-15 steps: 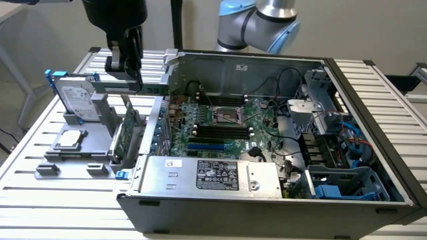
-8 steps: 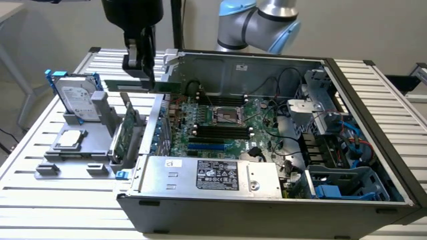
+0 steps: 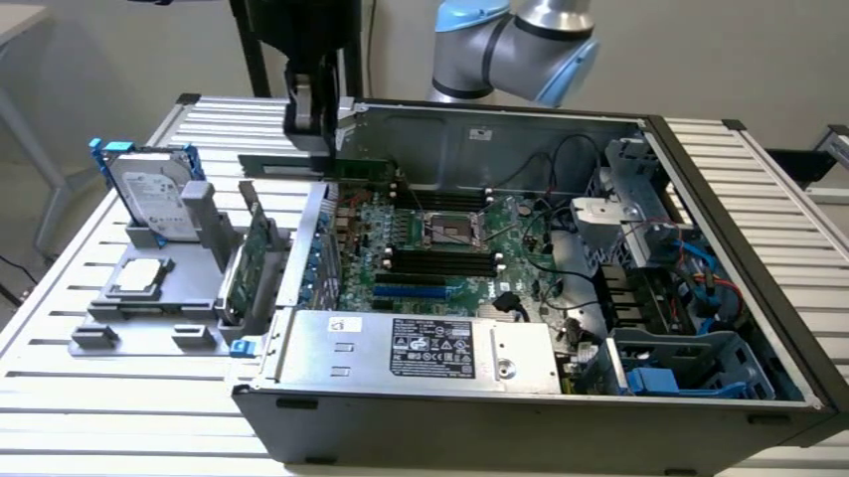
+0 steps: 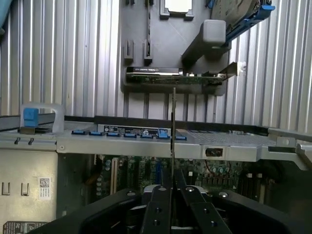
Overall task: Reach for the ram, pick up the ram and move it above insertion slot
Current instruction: 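Pick up the ram and move it above insertion slot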
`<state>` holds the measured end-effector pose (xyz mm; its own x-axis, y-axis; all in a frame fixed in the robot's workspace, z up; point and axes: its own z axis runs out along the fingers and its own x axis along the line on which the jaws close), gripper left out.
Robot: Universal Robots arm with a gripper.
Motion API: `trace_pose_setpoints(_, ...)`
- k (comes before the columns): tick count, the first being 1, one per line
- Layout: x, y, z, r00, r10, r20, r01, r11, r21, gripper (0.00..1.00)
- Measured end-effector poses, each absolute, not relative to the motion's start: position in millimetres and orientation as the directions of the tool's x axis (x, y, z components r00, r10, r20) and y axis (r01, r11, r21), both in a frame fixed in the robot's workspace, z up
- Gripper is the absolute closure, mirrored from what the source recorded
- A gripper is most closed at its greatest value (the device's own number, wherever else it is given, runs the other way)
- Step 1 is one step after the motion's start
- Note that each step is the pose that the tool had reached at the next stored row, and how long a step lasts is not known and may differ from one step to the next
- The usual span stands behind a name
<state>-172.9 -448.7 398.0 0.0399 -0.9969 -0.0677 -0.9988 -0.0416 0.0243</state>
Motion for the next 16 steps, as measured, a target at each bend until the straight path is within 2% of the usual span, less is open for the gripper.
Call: trace_pose_setpoints(16,-119.2,-429.7,397.8,0.040,-0.997,-0.068,-0.999,-0.042,0.025,0.87)
